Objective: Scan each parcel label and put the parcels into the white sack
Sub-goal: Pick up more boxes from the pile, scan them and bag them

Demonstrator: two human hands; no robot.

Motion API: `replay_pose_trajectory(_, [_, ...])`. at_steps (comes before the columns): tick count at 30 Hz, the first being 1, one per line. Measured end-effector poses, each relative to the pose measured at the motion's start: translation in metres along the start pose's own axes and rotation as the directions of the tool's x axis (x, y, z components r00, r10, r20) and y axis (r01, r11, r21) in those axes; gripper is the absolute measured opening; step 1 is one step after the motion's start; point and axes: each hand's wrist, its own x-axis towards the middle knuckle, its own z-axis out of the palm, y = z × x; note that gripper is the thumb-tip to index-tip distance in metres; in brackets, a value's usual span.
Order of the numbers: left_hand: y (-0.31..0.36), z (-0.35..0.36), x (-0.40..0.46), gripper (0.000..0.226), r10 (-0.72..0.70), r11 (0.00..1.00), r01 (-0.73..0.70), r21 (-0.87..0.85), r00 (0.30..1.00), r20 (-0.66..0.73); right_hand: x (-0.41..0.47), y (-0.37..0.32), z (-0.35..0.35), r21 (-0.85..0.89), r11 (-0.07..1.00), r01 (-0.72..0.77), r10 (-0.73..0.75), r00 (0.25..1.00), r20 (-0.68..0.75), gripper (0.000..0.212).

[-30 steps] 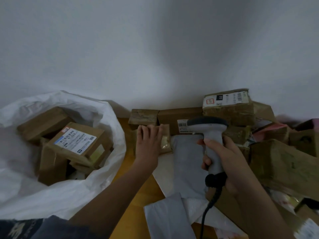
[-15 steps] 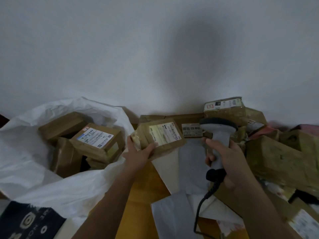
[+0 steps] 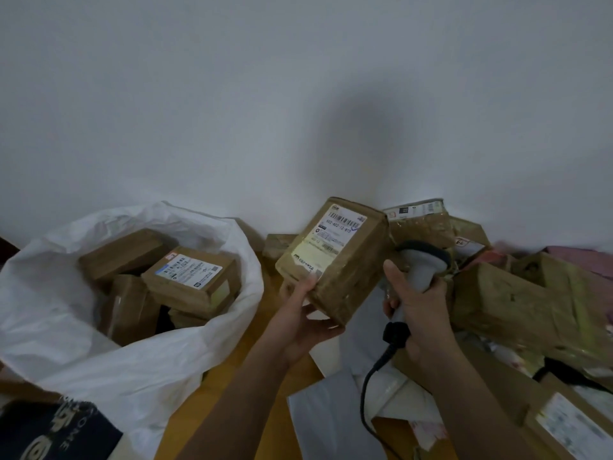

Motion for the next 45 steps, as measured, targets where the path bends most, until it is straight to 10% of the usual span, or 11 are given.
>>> replay_pose_trajectory(7, [-0.007, 0.007, -0.012, 0.096, 0.008, 0.957, -0.029, 0.288, 0.997, 0.076, -0.009, -0.010, -0.002, -0.029, 0.991, 0.132, -0.130, 0.990, 0.059, 0.101])
replay_pose_trajectory(16, [0.002, 0.009, -0.029, 0.057, 0.038, 0.928, -0.111, 0.357, 0.978, 0.207, -0.007, -0.022, -0.014, -0.174, 0.976, 0.128, -0.104, 0.985, 0.141, 0.050])
replay_pose_trajectory(28, [0.015, -0.004, -0.016, 0.048, 0.223, 0.927, -0.103, 0.361, 0.924, -0.309, -0.018, -0.060, -0.009, -0.262, 0.962, -0.082, 0.155, 0.949, 0.273, 0.032])
replay_pose_trajectory(37, [0.022, -0.014, -0.007, 0.029, 0.278, 0.926, -0.143, 0.351, 0.884, -0.375, -0.073, -0.112, 0.001, -0.247, 0.969, 0.022, 0.117, 0.836, 0.536, 0.047])
replay_pose_trajectory(45, [0.025, -0.022, 0.003, 0.066, 0.297, 0.908, -0.113, 0.402, 0.852, -0.431, -0.090, -0.127, -0.003, -0.208, 0.971, 0.114, 0.031, 0.807, 0.590, 0.053])
